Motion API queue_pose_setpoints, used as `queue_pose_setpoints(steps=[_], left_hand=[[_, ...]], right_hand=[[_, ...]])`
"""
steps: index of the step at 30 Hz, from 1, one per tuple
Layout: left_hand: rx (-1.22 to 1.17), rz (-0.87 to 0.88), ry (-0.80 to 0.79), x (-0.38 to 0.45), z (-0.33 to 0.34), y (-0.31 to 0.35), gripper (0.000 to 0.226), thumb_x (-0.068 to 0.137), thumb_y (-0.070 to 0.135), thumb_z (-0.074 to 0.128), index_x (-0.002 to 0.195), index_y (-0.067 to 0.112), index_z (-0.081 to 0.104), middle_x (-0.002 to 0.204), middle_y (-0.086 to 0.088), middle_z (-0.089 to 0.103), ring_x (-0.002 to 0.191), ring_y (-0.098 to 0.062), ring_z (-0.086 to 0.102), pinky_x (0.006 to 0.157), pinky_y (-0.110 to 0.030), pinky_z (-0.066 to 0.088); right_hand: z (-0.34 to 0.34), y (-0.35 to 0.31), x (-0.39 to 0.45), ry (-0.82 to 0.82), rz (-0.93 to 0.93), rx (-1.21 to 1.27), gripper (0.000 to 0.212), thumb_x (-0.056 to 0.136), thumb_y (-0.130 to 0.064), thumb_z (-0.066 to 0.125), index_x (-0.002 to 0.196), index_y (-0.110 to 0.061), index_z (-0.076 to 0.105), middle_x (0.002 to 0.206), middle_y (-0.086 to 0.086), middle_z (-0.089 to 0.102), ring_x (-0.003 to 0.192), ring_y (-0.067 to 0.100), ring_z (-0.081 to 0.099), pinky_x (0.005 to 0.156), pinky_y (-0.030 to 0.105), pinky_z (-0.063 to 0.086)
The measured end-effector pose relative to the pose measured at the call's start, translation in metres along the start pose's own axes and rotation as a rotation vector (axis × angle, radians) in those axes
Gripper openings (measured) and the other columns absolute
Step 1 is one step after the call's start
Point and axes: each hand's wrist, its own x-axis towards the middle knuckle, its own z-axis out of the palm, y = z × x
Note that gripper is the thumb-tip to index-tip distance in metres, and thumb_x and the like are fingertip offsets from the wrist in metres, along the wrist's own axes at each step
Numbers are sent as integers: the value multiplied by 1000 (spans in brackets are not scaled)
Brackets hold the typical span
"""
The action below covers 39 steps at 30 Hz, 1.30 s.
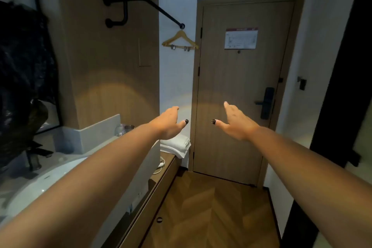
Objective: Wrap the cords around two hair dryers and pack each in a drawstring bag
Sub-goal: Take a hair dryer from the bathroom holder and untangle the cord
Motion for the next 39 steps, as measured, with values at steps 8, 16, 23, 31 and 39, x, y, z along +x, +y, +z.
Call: queue_pose_setpoints(steps=[8,16,23,31,39], left_hand=[[29,61,-42,61,6,-41,68,101,46,38,155,15,11,162,-7,14,147,-27,23,115,-41,26],[-68,71,-81,140,16,-95,66,101,51,31,154,15,15,162,-6,17,146,-24,24,115,-38,25],[-54,70,-129,197,36,-138,65,101,49,32,154,15,14,162,-6,17,146,-25,25,115,-39,27],[-53,23,-184,254,75,-173,66,101,50,32,153,13,14,161,-7,18,146,-26,25,115,-38,25],[-31,5,-229,338,129,-181,68,101,48,35,154,13,11,161,-7,18,145,-25,26,116,-39,27]], right_hand=[[35,-7,77,-22,-3,9,81,98,-49,42,155,-10,-1,163,6,9,149,20,13,116,40,23],[76,-27,164,15,-24,78,77,98,-51,40,155,-13,7,163,4,10,148,20,17,116,41,27],[108,-19,226,-6,2,75,74,98,-54,36,155,-15,9,162,2,11,146,21,21,114,43,31],[152,16,281,-62,49,124,74,98,-56,31,155,-14,10,162,3,12,147,20,20,116,42,28],[172,80,359,-107,5,122,73,98,-55,31,155,-12,13,162,4,13,147,20,19,118,41,24]])
